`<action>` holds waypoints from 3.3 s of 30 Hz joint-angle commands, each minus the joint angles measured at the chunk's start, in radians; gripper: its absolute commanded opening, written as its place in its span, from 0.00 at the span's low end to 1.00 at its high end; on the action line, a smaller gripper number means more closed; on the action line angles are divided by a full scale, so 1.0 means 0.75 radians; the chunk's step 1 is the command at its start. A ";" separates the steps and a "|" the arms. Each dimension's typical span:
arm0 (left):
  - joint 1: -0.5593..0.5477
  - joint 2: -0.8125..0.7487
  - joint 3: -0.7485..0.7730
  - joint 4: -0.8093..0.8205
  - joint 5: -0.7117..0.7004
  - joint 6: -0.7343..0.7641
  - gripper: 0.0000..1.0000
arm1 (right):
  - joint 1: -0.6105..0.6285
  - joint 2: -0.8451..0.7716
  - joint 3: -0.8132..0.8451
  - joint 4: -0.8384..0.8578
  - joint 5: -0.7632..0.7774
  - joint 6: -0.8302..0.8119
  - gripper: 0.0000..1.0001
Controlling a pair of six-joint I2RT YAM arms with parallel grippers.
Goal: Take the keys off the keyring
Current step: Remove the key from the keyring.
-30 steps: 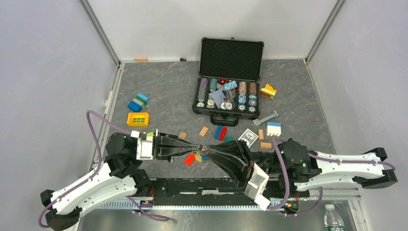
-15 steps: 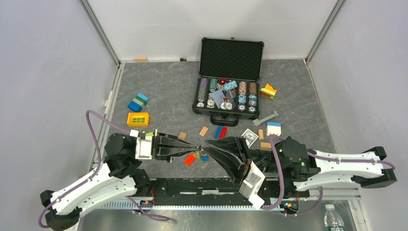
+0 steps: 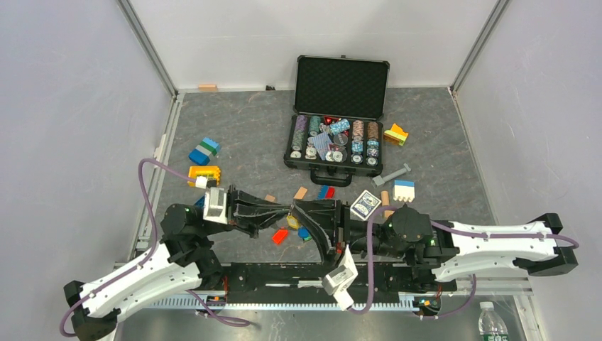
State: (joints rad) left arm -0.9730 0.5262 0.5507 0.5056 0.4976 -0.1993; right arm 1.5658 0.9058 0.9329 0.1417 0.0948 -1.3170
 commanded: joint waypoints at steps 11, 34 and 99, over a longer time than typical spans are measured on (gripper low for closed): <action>-0.004 -0.076 -0.040 0.187 -0.196 -0.209 0.02 | 0.124 0.115 0.056 -0.019 0.397 -0.467 0.27; -0.003 -0.091 -0.032 0.138 -0.190 -0.214 0.02 | 0.252 0.082 0.070 0.066 0.532 -0.616 0.35; -0.002 -0.019 -0.009 0.195 -0.054 -0.298 0.18 | 0.251 0.173 0.162 -0.008 0.617 -0.539 0.00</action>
State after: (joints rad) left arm -0.9726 0.5106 0.5102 0.5793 0.4492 -0.3813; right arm 1.7477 1.0317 1.0115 0.0971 0.5377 -1.7725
